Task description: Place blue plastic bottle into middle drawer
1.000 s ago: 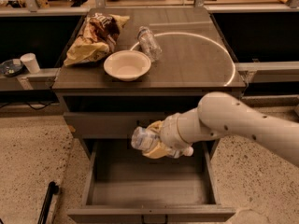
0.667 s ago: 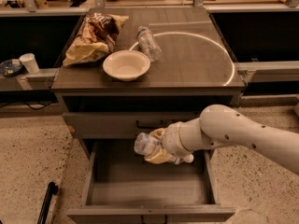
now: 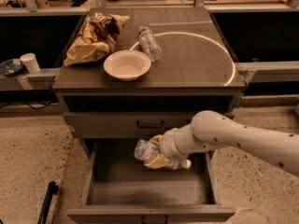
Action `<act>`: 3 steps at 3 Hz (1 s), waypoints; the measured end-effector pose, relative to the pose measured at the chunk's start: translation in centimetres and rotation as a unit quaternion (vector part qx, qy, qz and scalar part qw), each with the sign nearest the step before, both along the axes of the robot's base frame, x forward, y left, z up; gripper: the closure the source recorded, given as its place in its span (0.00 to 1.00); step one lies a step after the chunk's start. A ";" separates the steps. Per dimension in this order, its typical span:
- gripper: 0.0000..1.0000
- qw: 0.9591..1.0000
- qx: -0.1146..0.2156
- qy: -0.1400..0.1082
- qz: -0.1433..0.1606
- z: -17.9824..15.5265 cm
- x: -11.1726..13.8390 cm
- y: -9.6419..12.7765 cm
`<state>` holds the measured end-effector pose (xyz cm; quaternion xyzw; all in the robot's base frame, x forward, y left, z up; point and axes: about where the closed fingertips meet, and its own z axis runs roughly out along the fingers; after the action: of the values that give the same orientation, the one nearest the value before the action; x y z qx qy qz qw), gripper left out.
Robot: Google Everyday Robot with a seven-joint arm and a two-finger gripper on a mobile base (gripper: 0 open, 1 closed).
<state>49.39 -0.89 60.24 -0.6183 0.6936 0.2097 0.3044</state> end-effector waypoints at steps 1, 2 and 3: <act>1.00 0.999 -0.005 0.052 -0.001 -8.5 0.0 1.3; 1.00 0.998 0.008 0.063 0.029 -15.2 -0.6 3.0; 1.00 0.997 0.007 0.066 0.028 -15.1 -0.7 3.0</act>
Offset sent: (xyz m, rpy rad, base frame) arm -0.0075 0.0538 -0.1962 0.0647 0.0392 0.1910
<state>48.66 2.09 45.09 -0.6201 0.6930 0.2632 0.2568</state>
